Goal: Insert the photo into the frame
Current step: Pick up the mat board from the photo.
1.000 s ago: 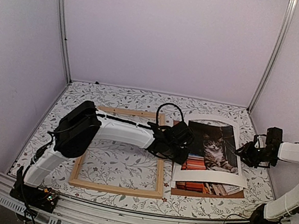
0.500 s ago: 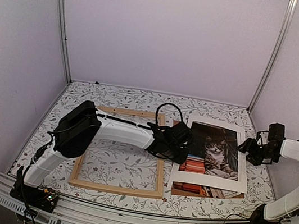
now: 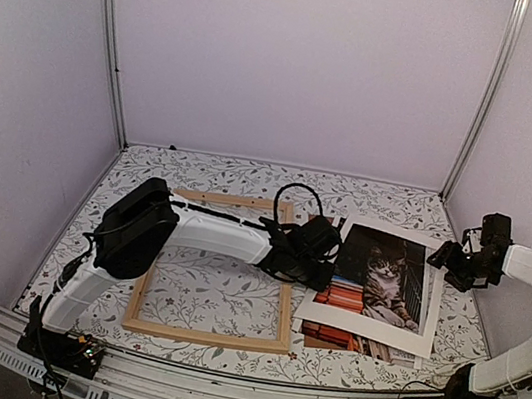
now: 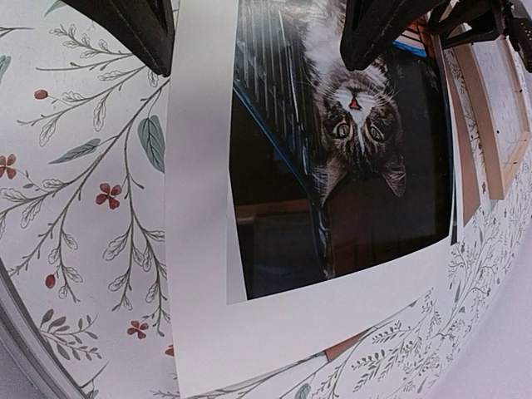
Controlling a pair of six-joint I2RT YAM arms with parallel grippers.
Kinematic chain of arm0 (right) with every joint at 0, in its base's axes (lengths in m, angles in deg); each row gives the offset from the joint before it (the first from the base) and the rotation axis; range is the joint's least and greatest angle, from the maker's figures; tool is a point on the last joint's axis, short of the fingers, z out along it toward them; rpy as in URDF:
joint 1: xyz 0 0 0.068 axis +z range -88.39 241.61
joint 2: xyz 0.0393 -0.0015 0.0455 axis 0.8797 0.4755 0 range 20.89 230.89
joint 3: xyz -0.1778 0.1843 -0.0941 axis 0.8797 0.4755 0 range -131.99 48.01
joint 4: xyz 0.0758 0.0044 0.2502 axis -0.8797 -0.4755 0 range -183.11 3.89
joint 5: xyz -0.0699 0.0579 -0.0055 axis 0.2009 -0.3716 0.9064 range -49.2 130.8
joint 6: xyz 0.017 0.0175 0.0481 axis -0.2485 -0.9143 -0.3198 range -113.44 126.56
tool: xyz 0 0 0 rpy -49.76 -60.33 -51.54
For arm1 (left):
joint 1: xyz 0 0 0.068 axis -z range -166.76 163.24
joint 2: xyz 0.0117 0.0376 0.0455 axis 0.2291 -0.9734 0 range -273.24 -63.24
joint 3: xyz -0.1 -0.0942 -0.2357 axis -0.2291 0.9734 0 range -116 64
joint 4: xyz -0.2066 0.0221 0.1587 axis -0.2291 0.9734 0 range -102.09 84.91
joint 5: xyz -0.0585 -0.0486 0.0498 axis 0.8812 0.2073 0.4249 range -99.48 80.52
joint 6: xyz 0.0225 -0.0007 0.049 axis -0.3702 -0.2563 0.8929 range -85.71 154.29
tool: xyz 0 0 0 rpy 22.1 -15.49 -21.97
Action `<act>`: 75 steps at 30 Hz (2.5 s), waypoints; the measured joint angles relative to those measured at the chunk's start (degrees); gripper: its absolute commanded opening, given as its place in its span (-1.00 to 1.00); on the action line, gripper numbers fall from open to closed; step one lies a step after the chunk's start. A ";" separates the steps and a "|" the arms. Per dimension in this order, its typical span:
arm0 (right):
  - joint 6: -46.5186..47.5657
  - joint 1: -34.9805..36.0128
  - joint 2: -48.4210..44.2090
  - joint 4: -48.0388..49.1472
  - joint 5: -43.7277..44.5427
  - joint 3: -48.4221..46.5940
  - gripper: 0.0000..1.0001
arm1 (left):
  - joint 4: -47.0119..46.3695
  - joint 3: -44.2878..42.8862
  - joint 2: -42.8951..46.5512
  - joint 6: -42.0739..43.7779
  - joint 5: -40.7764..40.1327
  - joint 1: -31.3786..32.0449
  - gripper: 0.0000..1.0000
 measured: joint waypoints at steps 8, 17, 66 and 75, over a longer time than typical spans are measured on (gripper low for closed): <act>-0.02 0.00 0.15 0.24 -0.42 0.98 0.28 | -2.29 2.05 0.83 -1.01 1.33 -0.46 -0.44; -1.11 0.00 0.33 2.05 -2.51 1.84 0.29 | -5.95 5.20 1.99 -2.58 3.28 -1.14 -0.46; -4.02 -5.40 2.51 7.41 -11.21 6.71 0.25 | -15.80 13.99 5.40 -8.46 9.46 -3.39 -0.51; -5.42 -5.40 2.32 9.38 -15.76 7.26 0.03 | -15.87 14.12 5.49 -8.57 9.84 -3.48 -0.51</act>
